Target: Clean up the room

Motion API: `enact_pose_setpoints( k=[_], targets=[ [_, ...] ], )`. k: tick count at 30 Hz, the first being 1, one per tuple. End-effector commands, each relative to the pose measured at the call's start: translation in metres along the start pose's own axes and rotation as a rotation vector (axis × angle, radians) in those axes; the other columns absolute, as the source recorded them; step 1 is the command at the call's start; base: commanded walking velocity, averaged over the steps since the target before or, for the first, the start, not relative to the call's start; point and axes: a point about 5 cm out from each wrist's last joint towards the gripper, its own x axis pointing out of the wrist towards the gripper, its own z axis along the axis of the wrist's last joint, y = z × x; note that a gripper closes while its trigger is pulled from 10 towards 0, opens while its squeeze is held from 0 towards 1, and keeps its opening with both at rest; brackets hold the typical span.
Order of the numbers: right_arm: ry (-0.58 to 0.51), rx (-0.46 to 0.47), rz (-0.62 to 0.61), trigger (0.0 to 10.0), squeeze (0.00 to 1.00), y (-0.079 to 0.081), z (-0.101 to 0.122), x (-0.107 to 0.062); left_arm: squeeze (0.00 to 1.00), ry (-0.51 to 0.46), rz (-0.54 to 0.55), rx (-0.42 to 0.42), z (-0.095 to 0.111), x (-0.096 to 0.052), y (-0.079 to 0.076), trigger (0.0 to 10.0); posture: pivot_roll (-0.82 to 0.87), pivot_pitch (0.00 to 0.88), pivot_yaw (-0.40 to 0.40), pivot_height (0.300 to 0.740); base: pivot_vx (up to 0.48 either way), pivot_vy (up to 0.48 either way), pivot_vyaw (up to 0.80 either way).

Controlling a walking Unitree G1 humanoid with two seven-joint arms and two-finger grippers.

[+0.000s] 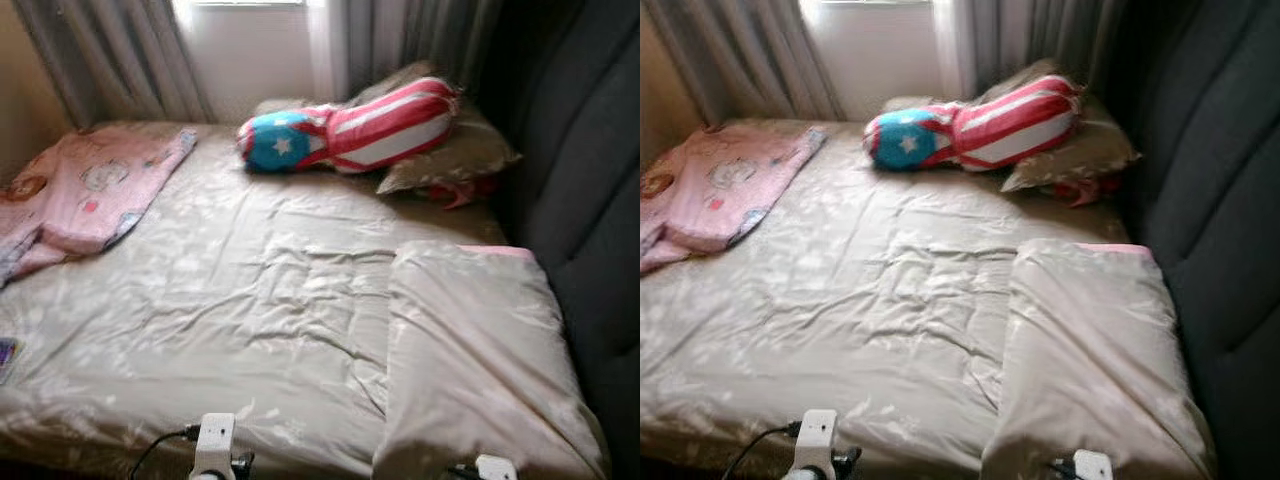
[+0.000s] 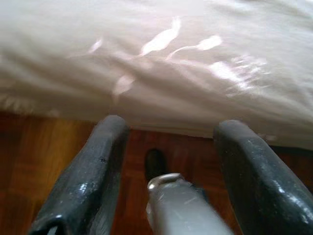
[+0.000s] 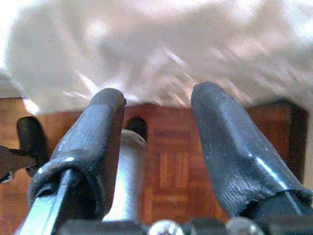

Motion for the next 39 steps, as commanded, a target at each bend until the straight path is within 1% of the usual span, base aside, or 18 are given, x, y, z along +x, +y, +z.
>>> enact_pose_setpoints(
  k=[1, 5, 9, 12, 14, 20, 22, 27, 31, 34, 39],
  targets=[
    [0.0, 0.006, 0.001, 10.0, 0.0, 0.006, 0.001, 0.001, 0.0, 0.04, 0.013, 0.004, -0.008, -0.002, 0.006, 10.0, -0.07, 0.0, 0.004, 0.74, 0.0, 0.0, 0.8],
    [-0.002, 0.039, -0.002, 10.0, 0.0, 0.01, 0.001, 0.002, 0.0, 0.042, 0.011, 0.016, -0.007, -0.002, 0.009, 10.0, -0.07, 0.0, 0.016, 0.74, 0.0, 0.0, 0.15],
    [-0.001, 0.039, -0.003, 10.0, 0.0, 0.011, 0.001, 0.002, 0.0, 0.047, 0.009, 0.024, -0.007, -0.002, 0.01, 10.0, -0.07, 0.0, 0.019, 0.74, 0.0, 0.223, 0.0],
    [0.005, 0.044, -0.01, 10.0, 0.0, 0.006, -0.003, 0.0, 0.0, 0.054, 0.01, 0.027, -0.009, -0.002, 0.011, 10.0, -0.07, 0.0, 0.019, 0.74, 0.0, 0.326, 0.0],
    [0.012, 0.04, -0.017, 10.0, 0.0, -0.003, -0.007, -0.002, 0.0, 0.06, 0.011, 0.028, -0.01, -0.003, 0.013, 10.0, -0.07, 0.0, 0.017, 0.74, 0.0, 0.356, 0.0],
    [0.01, 0.043, -0.032, 10.0, 0.0, -0.02, -0.007, -0.004, 0.0, 0.071, 0.014, 0.025, -0.013, -0.004, 0.015, 10.0, -0.07, 0.0, 0.014, 0.74, 0.0, 0.39, 0.0],
    [0.01, 0.043, -0.034, 10.0, 0.0, -0.022, -0.006, -0.005, 0.0, 0.074, 0.015, 0.024, -0.014, -0.004, 0.016, 10.0, -0.07, 0.0, 0.014, 0.74, 0.0, 0.424, 0.0],
    [0.008, 0.044, -0.033, 10.0, 0.0, -0.024, -0.006, -0.005, 0.0, 0.078, 0.016, 0.023, -0.015, -0.004, 0.015, 10.0, -0.07, 0.0, 0.014, 0.74, 0.0, 0.43, 0.0],
    [0.008, 0.044, -0.024, 10.0, 0.0, -0.017, -0.004, -0.003, 0.0, 0.082, 0.015, 0.023, -0.016, -0.004, 0.014, 10.0, -0.07, 0.0, 0.014, 0.74, 0.0, 0.431, 0.0],
    [0.01, 0.042, -0.01, 10.0, 0.0, -0.003, -0.002, -0.001, 0.0, 0.085, 0.014, 0.024, -0.016, -0.004, 0.013, 10.0, -0.07, 0.0, 0.016, 0.74, 0.0, 0.433, 0.0],
    [0.011, 0.04, 0.006, 10.0, 0.0, 0.013, -0.001, 0.001, 0.0, 0.088, 0.013, 0.026, -0.017, -0.004, 0.013, 10.0, -0.07, 0.0, 0.016, 0.74, 0.0, 0.432, 0.0]
  ],
)
